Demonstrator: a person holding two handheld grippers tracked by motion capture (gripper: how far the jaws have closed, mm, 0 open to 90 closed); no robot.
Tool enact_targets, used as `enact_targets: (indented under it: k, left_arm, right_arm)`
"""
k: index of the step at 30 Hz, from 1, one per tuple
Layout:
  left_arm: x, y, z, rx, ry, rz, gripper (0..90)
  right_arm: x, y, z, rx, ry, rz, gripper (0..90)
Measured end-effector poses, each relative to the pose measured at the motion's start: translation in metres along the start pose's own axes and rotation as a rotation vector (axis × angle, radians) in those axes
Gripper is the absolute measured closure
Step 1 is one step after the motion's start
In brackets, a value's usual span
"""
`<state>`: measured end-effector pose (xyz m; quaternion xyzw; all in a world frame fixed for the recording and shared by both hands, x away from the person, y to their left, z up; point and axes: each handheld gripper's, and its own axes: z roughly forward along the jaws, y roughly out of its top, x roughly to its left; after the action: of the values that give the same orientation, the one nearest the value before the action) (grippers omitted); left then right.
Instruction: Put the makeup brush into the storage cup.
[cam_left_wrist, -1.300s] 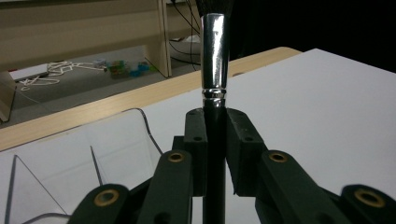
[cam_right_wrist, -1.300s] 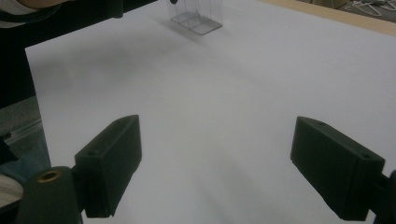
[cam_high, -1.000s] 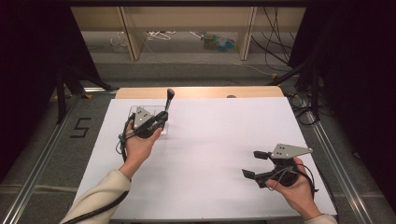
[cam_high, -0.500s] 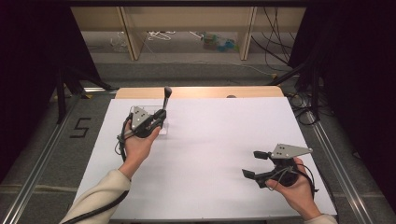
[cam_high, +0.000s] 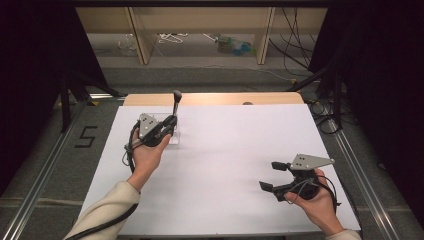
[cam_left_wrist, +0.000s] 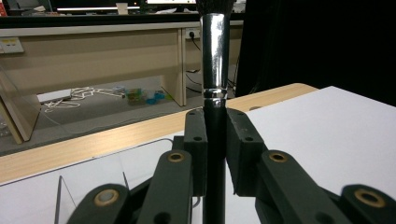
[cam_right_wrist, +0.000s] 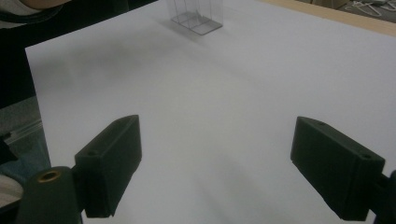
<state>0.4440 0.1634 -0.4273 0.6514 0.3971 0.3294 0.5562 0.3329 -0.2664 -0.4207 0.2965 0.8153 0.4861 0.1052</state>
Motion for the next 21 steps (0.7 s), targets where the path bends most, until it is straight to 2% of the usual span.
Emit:
enact_targets:
  k: [8,14,21]
  left_arm:
    - [0.0029,0.0010,0.0007,-0.017,0.006,-0.003,79.1]
    - [0.0052,0.0007,0.0017,-0.026,0.012,-0.021,79.0]
    - [0.0073,0.0019,0.0034,-0.035,0.014,-0.014,79.0]
  right_arm:
    - [-0.0002,-0.0001,0.0000,0.002,-0.001,-0.001,17.1]
    - [-0.0001,-0.0001,0.0001,0.002,-0.001,-0.002,17.1]
    - [0.0001,-0.0001,0.0001,0.001,0.000,0.000,17.1]
